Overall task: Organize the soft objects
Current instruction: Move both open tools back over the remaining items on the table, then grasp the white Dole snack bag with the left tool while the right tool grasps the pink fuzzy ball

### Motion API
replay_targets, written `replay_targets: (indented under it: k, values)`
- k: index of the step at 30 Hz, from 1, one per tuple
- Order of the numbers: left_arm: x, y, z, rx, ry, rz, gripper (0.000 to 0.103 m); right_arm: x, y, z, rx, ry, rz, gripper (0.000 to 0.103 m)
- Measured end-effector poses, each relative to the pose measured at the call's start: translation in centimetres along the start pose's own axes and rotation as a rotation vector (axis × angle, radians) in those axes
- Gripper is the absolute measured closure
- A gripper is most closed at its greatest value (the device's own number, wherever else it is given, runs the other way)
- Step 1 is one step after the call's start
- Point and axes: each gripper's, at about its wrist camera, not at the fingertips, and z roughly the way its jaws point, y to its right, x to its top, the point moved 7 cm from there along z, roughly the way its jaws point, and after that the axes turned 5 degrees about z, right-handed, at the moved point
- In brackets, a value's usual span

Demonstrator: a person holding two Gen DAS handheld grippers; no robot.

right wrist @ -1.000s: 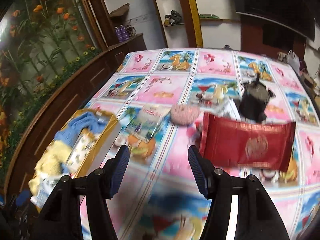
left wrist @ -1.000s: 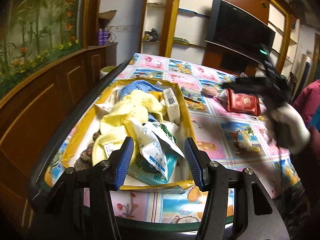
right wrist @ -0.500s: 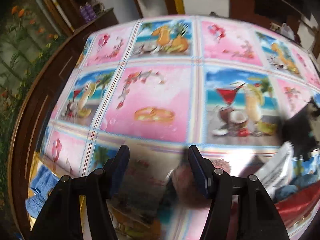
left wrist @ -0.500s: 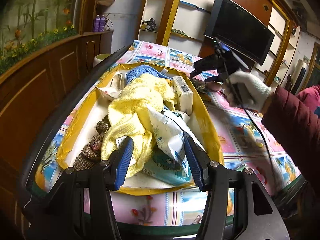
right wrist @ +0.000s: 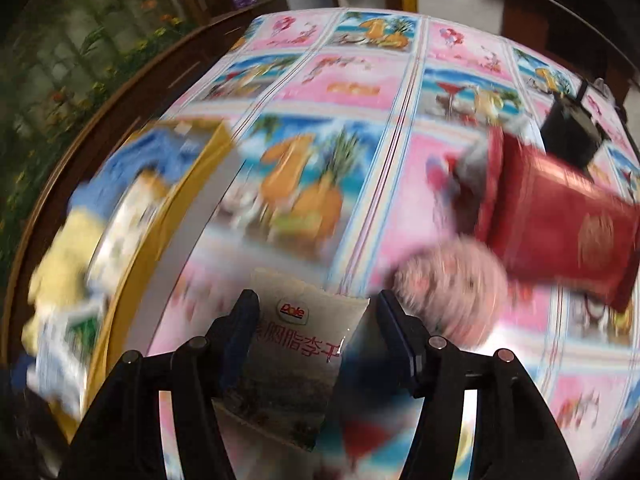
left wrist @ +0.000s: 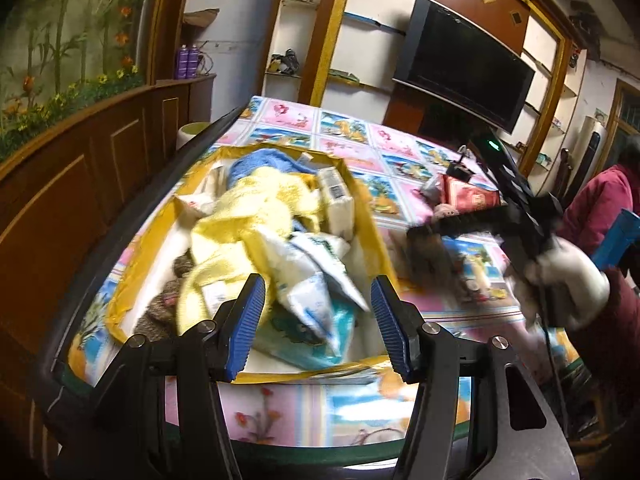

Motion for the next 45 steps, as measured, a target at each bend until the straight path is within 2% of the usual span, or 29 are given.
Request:
replay_targets:
  k: [2, 3, 4, 5, 7, 11, 13, 18, 20, 21, 22, 27, 32, 34, 38, 39, 41, 43, 45]
  values:
    - [0.1, 0.8, -0.1, -0.012, -0.002, 0.010, 0.047, -1.6, -0.1, -1.5, 0.117, -0.021, 0.015, 0.042]
    - [0.1, 1.3, -0.2, -0.018, -0.002, 0.019, 0.047, -1.6, 0.4, -2.8, 0.167, 0.008, 0.045, 0.042]
    - [0.1, 1.8, -0.2, -0.023, -0.004, 0.027, 0.047, -1.2, 1.3, -4.3, 0.174, 0.066, 0.069, 0.042]
    - [0.1, 2.2, -0.3, -0.032, -0.006, 0.036, 0.047, -0.8, 2.1, -5.5, 0.157, 0.121, 0.077, 0.042]
    - [0.2, 3.1, -0.4, -0.051, -0.013, 0.047, 0.047, -0.2, 3.8, -7.1, 0.091, 0.191, 0.077, 0.030]
    - [0.2, 4.4, -0.5, -0.074, -0.033, 0.058, 0.047, 0.1, 5.4, -5.6, 0.049, 0.158, 0.113, 0.030]
    - [0.1, 5.4, -0.4, -0.110, -0.055, 0.057, 0.047, 1.2, 5.7, -4.6, -0.004, 0.187, 0.103, 0.030]
    - [-0.2, 8.4, 0.7, -0.192, -0.147, 0.056, 0.047, 3.0, 6.4, -0.9, -0.094, 0.157, 0.069, 0.030]
    - [-0.3, 9.8, 1.2, -0.221, -0.177, 0.061, 0.047, 2.7, 6.4, 0.0, -0.075, 0.125, 0.064, 0.040]
    - [-0.2, 10.6, 1.6, -0.226, -0.190, 0.075, 0.047, 2.7, 6.4, -0.2, -0.083, 0.147, 0.056, 0.060]
    - [-0.2, 11.2, 2.0, -0.222, -0.201, 0.090, 0.047, 2.5, 6.3, -0.2, -0.062, 0.134, 0.056, 0.063]
    - [-0.2, 13.8, 4.8, -0.180, -0.252, 0.146, 0.047, -0.1, 6.7, -1.8, -0.028, 0.140, 0.045, 0.063]
    - [-0.9, 14.4, 9.0, -0.106, -0.329, 0.179, 0.047, -4.1, 8.3, -4.3, 0.081, 0.147, 0.109, 0.062]
    - [-0.7, 14.2, 10.2, -0.047, -0.329, 0.193, 0.036, -5.7, 9.0, -5.4, 0.119, 0.170, 0.133, 0.062]
    - [-1.2, 14.0, 12.2, -0.061, -0.394, 0.172, 0.033, -8.1, 10.8, -7.7, 0.101, 0.233, 0.172, 0.061]
    - [-1.0, 14.1, 12.4, -0.037, -0.369, 0.211, 0.029, -8.4, 11.5, -8.1, 0.108, 0.249, 0.205, 0.061]
    - [-1.4, 14.5, 12.9, -0.005, -0.392, 0.269, 0.019, -8.5, 13.1, -9.0, 0.144, 0.295, 0.273, 0.061]
    - [-1.8, 15.0, 13.0, -0.018, -0.403, 0.299, 0.006, -8.7, 14.3, -9.1, 0.190, 0.316, 0.326, 0.060]
    - [-2.0, 15.5, 13.3, -0.026, -0.420, 0.322, 0.004, -8.8, 15.6, -8.6, 0.210, 0.297, 0.401, 0.060]
